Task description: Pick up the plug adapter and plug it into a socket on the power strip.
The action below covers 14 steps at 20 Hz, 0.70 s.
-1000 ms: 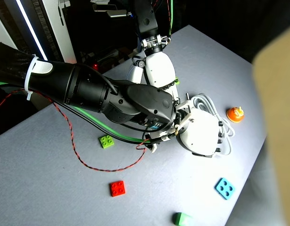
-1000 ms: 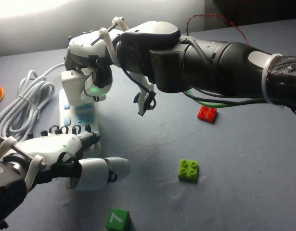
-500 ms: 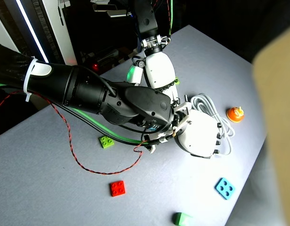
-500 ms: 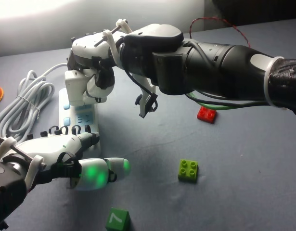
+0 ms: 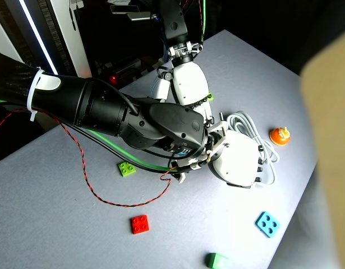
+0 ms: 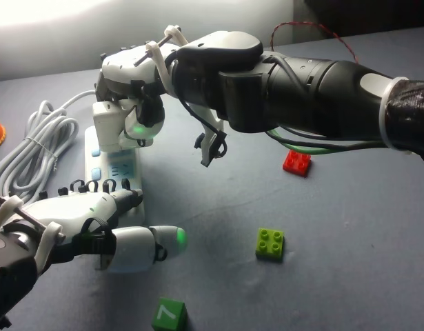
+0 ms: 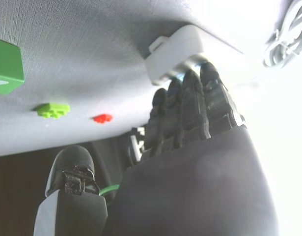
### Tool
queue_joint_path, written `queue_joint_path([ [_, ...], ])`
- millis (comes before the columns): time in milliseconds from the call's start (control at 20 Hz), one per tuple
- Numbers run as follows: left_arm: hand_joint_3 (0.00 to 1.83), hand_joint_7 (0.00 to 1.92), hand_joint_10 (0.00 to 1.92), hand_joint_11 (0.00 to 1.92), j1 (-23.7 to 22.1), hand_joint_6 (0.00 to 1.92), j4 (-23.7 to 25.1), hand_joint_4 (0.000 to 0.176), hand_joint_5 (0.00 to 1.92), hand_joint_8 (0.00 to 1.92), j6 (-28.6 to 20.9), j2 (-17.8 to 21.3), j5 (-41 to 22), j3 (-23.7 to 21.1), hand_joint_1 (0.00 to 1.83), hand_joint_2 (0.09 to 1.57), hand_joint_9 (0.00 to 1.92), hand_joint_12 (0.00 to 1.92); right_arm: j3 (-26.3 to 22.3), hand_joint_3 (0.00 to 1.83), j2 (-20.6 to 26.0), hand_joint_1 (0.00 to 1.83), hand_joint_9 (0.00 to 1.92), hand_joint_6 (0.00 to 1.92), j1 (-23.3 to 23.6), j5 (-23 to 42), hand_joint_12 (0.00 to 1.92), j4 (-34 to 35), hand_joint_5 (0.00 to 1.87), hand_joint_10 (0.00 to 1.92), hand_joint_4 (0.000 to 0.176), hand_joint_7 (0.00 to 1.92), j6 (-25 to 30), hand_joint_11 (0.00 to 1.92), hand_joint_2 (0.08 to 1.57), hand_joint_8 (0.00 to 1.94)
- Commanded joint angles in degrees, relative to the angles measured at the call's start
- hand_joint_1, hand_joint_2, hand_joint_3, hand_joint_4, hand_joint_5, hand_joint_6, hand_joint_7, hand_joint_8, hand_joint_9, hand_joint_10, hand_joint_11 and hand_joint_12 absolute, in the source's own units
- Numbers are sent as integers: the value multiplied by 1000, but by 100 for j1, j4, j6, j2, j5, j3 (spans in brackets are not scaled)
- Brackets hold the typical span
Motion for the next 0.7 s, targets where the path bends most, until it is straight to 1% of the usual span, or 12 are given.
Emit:
queue_joint_path([
  [0,1,103,2,0,4,2,113,0,86,1,-33,31,-153,-3,0,1151,82,217,-38,0,-10,1219,784,1132,32,-331,1608,0,775,1270,0,899,5,717,1195,1334],
  [300,0,103,1,0,3,2,113,0,87,1,-33,44,-153,3,0,1151,82,219,-40,0,50,1219,783,1132,31,-341,1609,-38,775,1271,0,899,1,716,1195,1334],
  [350,0,80,0,0,-1,0,113,0,69,0,-33,47,-153,9,0,1150,67,187,-40,2,63,1219,802,1182,27,-341,1599,-40,735,1261,0,900,1,728,1204,1335],
  [550,0,74,0,0,-54,0,116,0,64,0,-32,74,-153,43,0,1150,63,177,-41,2,112,1219,808,1196,-1,-357,1595,-102,725,1257,0,900,0,730,1207,1335],
  [650,0,74,0,0,-100,0,116,0,64,0,-23,86,-153,70,0,1150,63,176,-41,2,135,1219,808,1196,-12,-403,1595,-291,724,1257,0,900,1,730,1207,1335],
])
